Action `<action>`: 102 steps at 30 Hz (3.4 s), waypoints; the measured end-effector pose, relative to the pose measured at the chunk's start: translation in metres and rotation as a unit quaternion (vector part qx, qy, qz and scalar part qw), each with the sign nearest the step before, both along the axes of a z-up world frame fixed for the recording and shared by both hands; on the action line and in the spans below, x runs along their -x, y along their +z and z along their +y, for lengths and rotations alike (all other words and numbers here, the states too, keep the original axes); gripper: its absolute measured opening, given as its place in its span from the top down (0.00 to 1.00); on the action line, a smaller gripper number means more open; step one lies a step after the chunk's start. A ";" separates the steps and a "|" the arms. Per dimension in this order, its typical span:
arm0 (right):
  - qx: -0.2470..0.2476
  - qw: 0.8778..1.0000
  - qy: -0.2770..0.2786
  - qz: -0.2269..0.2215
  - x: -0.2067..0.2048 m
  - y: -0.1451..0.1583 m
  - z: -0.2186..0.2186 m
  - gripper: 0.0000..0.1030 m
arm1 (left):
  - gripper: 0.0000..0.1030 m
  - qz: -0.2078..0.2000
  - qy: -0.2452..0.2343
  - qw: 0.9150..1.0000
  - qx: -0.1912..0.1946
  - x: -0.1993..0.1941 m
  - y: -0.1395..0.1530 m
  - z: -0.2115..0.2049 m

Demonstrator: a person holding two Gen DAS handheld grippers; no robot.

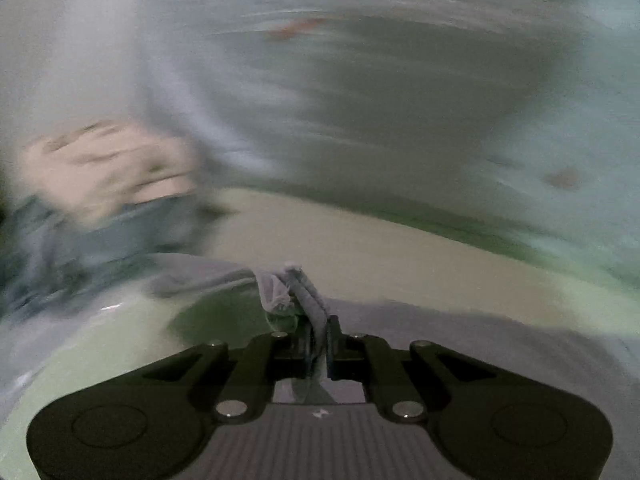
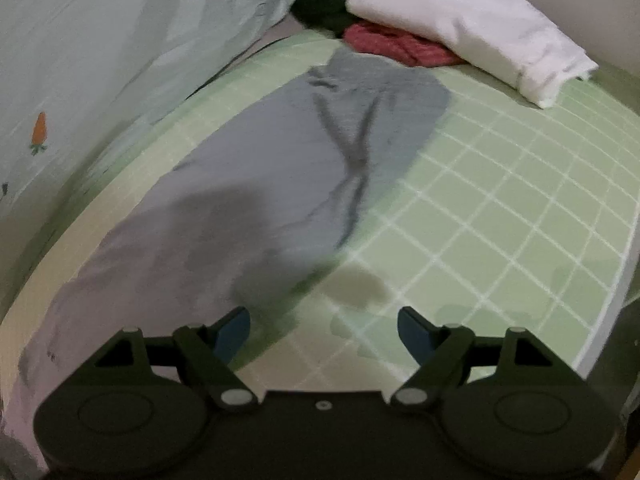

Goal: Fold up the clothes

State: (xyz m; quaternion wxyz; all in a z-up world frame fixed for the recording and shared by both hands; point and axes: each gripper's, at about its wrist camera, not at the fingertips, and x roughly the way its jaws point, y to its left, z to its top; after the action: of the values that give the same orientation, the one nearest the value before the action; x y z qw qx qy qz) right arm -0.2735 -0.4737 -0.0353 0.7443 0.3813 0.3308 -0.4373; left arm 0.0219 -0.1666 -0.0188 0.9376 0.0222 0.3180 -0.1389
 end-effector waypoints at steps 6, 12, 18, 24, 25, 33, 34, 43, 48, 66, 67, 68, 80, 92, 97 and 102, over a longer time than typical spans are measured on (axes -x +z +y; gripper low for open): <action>-0.016 0.999 -0.028 -0.005 0.037 -0.003 -0.026 0.21 | 0.89 0.109 -0.184 0.974 -0.073 0.056 -0.051 -0.103; -0.008 1.000 -0.027 -0.003 0.053 0.002 -0.050 0.21 | 0.66 0.150 -0.144 0.977 -0.044 0.057 -0.050 -0.102; -0.013 1.000 -0.024 -0.008 0.046 -0.003 -0.071 0.21 | 0.44 0.126 -0.032 0.991 0.000 0.015 -0.021 -0.074; 0.016 1.000 0.010 0.018 -0.001 -0.007 -0.081 0.20 | 0.42 0.161 0.051 0.985 0.030 -0.031 -0.034 -0.044; 0.025 0.999 0.017 0.022 -0.010 -0.006 -0.082 0.20 | 0.42 0.166 0.058 0.984 0.039 -0.039 -0.036 -0.042; 0.056 0.995 0.047 0.063 -0.068 -0.009 -0.105 0.19 | 0.42 0.204 0.083 0.974 0.049 -0.090 -0.067 -0.049; 0.054 0.995 0.050 0.066 -0.072 -0.010 -0.107 0.19 | 0.44 0.206 0.084 0.974 0.046 -0.093 -0.069 -0.051; 0.038 0.994 0.059 0.084 -0.076 -0.024 -0.110 0.19 | 0.94 0.156 0.017 0.988 -0.006 -0.090 -0.048 -0.090; 0.042 0.995 0.046 0.073 -0.068 -0.021 -0.114 0.19 | 0.90 0.132 -0.088 0.985 0.071 -0.083 -0.013 -0.138; 0.045 0.996 0.007 0.073 -0.047 -0.024 -0.129 0.19 | 0.44 0.217 -0.065 0.970 -0.087 -0.041 -0.052 -0.114; 0.046 0.996 0.007 0.074 -0.047 -0.024 -0.129 0.19 | 0.38 0.217 -0.078 0.969 -0.094 -0.034 -0.055 -0.120; 0.047 0.996 0.007 0.075 -0.047 -0.024 -0.129 0.19 | 0.37 0.215 -0.091 0.967 -0.102 -0.027 -0.058 -0.126; 0.111 0.991 0.011 0.072 -0.040 -0.011 -0.157 0.05 | 0.03 0.257 -0.109 0.951 -0.132 -0.024 -0.077 -0.148; 0.080 0.995 0.002 0.060 -0.044 -0.044 -0.222 0.01 | 0.00 0.263 -0.092 0.951 -0.134 -0.019 -0.077 -0.152; 0.098 0.993 0.010 0.068 -0.044 -0.046 -0.220 0.26 | 0.00 0.267 -0.086 0.951 -0.128 -0.020 -0.074 -0.153; 0.104 0.993 0.053 0.034 -0.040 -0.031 -0.218 0.67 | 0.00 0.266 -0.077 0.960 -0.037 -0.027 -0.055 -0.131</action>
State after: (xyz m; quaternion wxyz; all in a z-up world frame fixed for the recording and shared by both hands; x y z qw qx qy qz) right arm -0.2337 -0.6919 -0.0662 0.7906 0.2683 0.3283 -0.4417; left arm 0.0488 -0.2975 -0.0734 0.8044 0.0436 0.5580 -0.1992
